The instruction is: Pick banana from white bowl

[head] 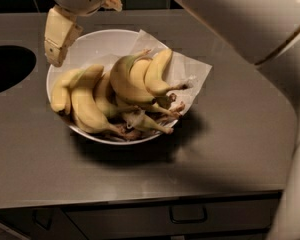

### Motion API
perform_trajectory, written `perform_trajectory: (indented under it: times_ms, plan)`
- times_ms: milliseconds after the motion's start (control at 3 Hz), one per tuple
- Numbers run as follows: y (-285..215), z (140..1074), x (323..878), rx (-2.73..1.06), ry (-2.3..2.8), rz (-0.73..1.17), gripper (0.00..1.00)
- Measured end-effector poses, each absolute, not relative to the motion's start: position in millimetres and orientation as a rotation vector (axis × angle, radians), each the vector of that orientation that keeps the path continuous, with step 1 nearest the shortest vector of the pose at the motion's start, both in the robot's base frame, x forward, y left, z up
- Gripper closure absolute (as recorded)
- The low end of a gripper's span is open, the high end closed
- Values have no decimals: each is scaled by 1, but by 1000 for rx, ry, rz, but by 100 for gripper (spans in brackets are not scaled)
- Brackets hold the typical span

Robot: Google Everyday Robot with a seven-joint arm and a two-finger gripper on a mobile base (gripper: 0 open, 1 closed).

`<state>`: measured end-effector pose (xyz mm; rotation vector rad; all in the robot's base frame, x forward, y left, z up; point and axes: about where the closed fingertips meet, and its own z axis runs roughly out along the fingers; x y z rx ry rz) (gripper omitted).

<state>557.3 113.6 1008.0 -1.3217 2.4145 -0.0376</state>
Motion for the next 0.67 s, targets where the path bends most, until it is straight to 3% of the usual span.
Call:
perform_trajectory:
  times_ms: [667]
  plan:
    - [77,1010,520,-1278,2460,-32,0]
